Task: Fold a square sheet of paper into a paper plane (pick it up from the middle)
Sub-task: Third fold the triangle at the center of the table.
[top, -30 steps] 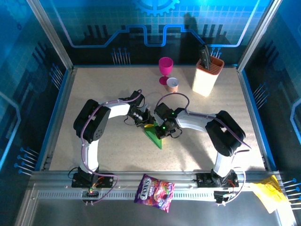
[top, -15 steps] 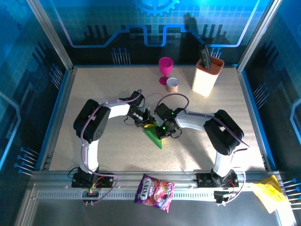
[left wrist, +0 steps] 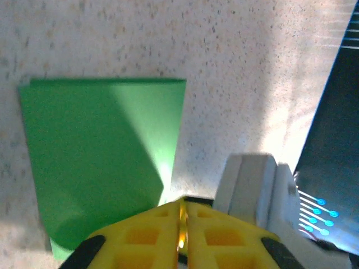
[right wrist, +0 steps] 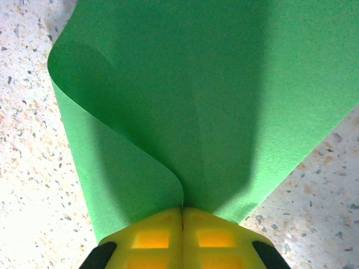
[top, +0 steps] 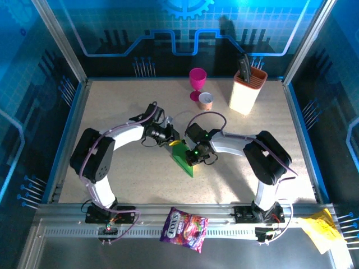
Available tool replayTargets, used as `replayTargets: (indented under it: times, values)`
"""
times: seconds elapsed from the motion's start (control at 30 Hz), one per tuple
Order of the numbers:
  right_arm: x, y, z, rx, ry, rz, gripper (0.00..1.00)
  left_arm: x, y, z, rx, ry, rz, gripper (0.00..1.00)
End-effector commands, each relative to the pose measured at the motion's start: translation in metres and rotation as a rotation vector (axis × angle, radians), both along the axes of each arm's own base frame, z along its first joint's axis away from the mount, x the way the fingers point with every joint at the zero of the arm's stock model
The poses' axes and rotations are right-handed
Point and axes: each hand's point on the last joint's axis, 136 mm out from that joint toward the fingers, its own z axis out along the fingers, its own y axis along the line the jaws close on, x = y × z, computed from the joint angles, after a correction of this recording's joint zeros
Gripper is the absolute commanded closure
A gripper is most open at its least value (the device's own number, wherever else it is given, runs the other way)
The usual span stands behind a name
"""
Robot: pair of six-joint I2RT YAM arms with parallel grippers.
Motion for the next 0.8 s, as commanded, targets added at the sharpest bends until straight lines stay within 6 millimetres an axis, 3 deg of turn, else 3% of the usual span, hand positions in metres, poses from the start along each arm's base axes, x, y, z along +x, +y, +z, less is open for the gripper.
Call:
replayTargets:
  times: [0.0, 0.17, 0.3, 0.53, 0.77]
  values:
    - [-0.023, -0.023, -0.033, -0.099, 0.098, -0.003, 1.0, -0.023, 0.001, -0.002, -0.008, 0.035, 0.004, 0.93]
    - [-0.024, -0.024, -0.034, -0.1, 0.104, -0.001, 1.0, -0.053, -0.005, -0.013, -0.004, 0.058, -0.029, 0.97]
    - [-0.026, -0.024, -0.035, -0.1, 0.11, -0.001, 1.0, -0.063, -0.013, -0.023, 0.003, 0.073, -0.048, 0.98]
    - [-0.027, -0.025, -0.036, -0.101, 0.114, 0.001, 1.0, -0.061, -0.028, -0.032, 0.003, 0.073, -0.065, 0.99]
    - [-0.028, -0.026, -0.036, -0.104, 0.116, 0.001, 1.0, -0.057, -0.024, -0.052, 0.053, 0.08, -0.049, 1.0]
